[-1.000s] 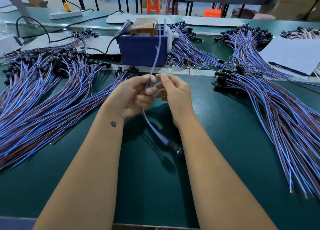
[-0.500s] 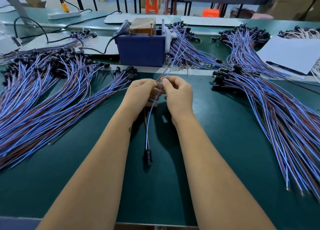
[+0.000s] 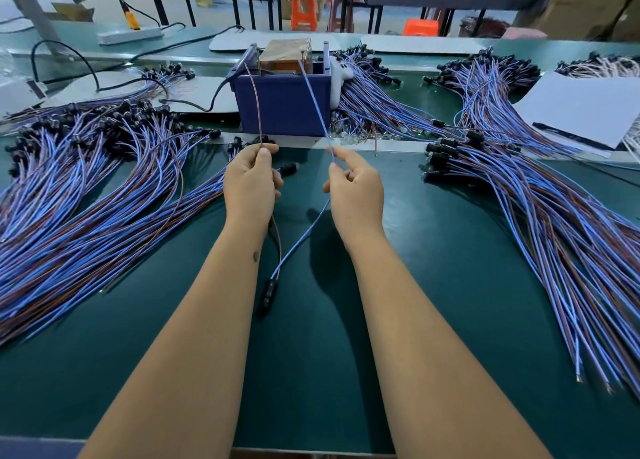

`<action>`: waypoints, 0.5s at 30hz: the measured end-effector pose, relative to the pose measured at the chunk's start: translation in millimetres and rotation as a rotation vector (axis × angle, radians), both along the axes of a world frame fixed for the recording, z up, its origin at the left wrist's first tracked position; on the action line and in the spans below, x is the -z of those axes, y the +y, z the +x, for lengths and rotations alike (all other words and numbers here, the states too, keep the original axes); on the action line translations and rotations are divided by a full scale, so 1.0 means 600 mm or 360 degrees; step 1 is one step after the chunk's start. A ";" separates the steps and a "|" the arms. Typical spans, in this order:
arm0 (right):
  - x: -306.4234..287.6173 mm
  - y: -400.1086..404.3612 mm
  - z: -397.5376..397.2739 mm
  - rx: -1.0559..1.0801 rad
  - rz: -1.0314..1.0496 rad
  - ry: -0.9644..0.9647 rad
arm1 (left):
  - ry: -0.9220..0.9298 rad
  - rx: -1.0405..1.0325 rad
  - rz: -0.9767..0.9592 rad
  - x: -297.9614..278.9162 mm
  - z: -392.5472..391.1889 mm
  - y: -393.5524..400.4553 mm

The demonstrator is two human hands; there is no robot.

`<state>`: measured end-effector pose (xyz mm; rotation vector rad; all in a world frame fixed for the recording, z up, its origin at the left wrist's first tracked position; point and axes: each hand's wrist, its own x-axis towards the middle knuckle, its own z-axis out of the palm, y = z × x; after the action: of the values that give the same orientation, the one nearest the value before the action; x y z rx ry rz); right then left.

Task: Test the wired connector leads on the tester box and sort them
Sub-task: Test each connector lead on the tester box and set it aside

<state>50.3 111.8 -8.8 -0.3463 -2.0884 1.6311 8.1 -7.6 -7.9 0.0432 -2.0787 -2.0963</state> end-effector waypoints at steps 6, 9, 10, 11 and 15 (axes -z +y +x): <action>0.001 0.001 -0.003 0.0012 -0.0012 0.0022 | -0.0073 -0.0047 -0.0046 0.002 -0.006 0.001; 0.002 0.004 -0.007 0.0020 -0.0049 -0.0060 | -0.0119 -0.0049 0.0008 0.000 -0.008 0.000; 0.002 0.005 -0.007 0.0018 -0.0037 -0.0066 | -0.0120 -0.0043 0.0012 0.000 -0.008 0.000; 0.002 0.005 -0.006 0.0016 -0.0020 -0.0056 | -0.0117 -0.0040 0.0006 0.000 -0.008 0.000; 0.004 0.004 -0.005 0.0007 0.0023 0.0017 | -0.0061 -0.0062 0.0000 0.000 -0.005 -0.001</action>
<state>47.1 114.4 -10.9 -0.3361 -2.0889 1.6113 4.8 -8.5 -7.9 0.1236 -2.0820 -2.0892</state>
